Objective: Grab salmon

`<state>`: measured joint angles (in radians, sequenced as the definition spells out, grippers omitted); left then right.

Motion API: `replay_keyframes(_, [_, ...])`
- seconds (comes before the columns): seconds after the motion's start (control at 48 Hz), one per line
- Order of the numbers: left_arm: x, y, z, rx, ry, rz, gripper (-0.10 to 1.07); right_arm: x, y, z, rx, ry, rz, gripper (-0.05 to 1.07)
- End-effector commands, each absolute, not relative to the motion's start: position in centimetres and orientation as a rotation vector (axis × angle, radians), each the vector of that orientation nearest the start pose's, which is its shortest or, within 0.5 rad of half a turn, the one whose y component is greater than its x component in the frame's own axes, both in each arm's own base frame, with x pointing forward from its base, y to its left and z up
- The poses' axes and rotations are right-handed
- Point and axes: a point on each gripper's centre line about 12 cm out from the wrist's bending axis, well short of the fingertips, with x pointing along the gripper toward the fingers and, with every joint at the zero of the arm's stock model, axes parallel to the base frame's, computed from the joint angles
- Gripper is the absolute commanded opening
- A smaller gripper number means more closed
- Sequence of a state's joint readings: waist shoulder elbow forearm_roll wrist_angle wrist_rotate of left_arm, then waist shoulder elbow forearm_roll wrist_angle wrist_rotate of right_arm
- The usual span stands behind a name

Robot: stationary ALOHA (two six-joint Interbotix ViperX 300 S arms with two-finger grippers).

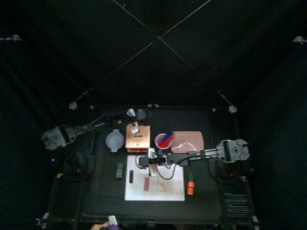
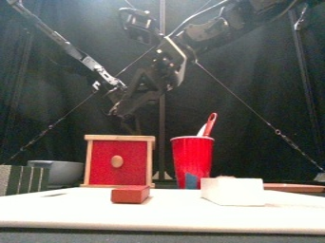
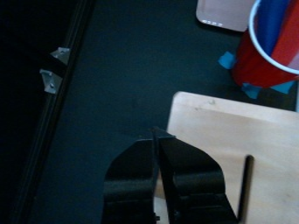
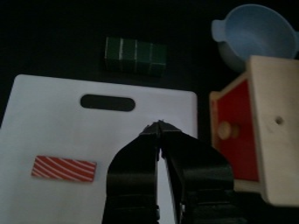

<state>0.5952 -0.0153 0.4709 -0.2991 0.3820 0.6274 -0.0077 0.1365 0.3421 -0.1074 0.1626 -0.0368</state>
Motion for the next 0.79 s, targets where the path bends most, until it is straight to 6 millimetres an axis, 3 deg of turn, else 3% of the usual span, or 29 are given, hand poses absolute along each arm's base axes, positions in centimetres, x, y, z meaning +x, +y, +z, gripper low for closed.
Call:
replay_keyframes(0.0, [33.1, 20.8, 22.8, 0.046, 0.771, 0.344, 0.38, 44.0, -0.4, 24.0, -0.134, 0.529, 0.021, 0.10])
replay_keyframes(0.25, [30.8, 16.2, 23.9, 0.050, 0.629, 0.352, 0.38, 39.0, -0.1, 24.8, -0.081, 0.399, 0.016, 0.10])
replay_keyframes(0.438, [29.6, 11.2, 25.4, 0.079, 0.518, 0.275, 0.38, 35.9, 0.0, 24.4, -0.054, 0.350, 0.010, 0.10])
replay_keyframes(0.625, [28.2, 5.7, 25.4, 0.049, 0.468, 0.141, 0.38, 33.4, 0.2, 24.6, -0.050, 0.297, 0.014, 0.10])
replay_keyframes(0.771, [27.0, 3.1, 25.3, 0.024, 0.394, 0.100, 0.38, 31.8, 0.1, 25.2, -0.050, 0.253, 0.011, 0.10])
